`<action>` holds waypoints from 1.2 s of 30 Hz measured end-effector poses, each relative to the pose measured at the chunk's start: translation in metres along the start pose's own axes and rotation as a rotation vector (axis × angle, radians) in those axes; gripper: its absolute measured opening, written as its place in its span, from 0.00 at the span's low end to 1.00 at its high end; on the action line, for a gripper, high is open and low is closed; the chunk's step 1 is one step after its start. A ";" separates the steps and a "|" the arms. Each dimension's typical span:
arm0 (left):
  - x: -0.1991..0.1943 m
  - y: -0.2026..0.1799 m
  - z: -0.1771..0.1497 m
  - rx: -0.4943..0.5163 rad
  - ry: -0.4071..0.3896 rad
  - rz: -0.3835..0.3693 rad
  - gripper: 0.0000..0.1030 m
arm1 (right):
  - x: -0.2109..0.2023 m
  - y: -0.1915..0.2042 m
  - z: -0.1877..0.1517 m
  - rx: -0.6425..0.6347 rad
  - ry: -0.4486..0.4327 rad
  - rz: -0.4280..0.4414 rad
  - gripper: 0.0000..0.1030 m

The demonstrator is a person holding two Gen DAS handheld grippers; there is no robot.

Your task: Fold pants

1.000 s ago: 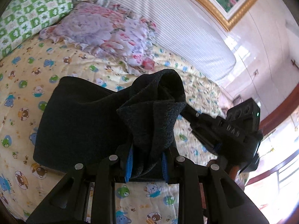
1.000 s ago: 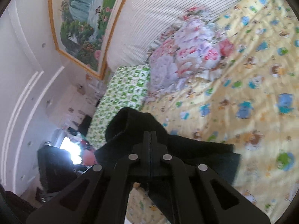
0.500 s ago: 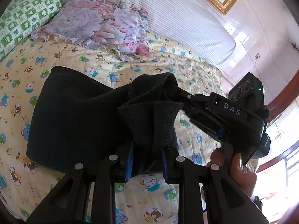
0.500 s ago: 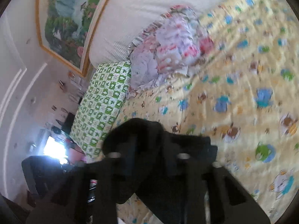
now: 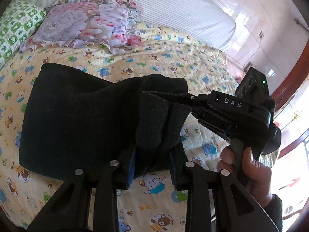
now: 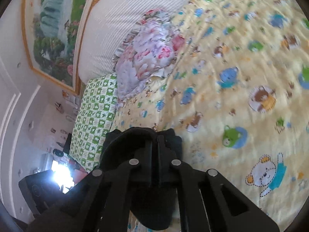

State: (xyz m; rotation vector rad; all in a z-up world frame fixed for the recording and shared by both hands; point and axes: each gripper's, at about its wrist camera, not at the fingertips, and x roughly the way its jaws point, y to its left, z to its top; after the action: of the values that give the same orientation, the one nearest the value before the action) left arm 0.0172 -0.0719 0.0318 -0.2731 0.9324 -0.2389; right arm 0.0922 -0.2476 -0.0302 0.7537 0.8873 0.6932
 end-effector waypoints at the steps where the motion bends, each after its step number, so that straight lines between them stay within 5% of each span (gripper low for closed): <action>1: -0.003 0.001 0.000 0.001 0.001 -0.009 0.31 | -0.001 0.002 -0.001 -0.004 -0.005 -0.015 0.11; 3: -0.006 0.004 -0.001 0.002 0.007 -0.025 0.34 | -0.003 0.007 -0.001 -0.025 -0.006 -0.039 0.11; 7: -0.021 0.010 -0.006 -0.013 -0.001 -0.067 0.61 | -0.012 0.019 -0.004 -0.061 -0.015 -0.109 0.14; 8: -0.025 0.012 -0.007 -0.013 -0.009 -0.068 0.61 | -0.015 0.020 -0.006 -0.066 -0.020 -0.131 0.16; 10: -0.034 0.014 -0.009 -0.007 -0.022 -0.065 0.61 | -0.024 0.021 -0.011 -0.068 -0.037 -0.178 0.41; 12: -0.042 0.020 -0.008 -0.014 -0.037 -0.062 0.61 | -0.032 0.023 -0.015 -0.070 -0.062 -0.192 0.52; 20: -0.060 0.063 -0.002 -0.095 -0.079 -0.014 0.61 | -0.052 0.042 -0.028 -0.075 -0.119 -0.209 0.53; 24: -0.064 0.088 0.002 -0.150 -0.089 0.020 0.61 | -0.052 0.063 -0.030 -0.109 -0.133 -0.229 0.65; 36: -0.066 0.135 0.015 -0.221 -0.097 0.080 0.64 | -0.030 0.093 -0.042 -0.209 -0.102 -0.303 0.67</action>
State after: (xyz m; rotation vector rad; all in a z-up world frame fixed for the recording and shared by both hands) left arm 0.0031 0.0780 0.0449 -0.4463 0.8726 -0.0479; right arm 0.0227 -0.2083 0.0401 0.4514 0.8001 0.4653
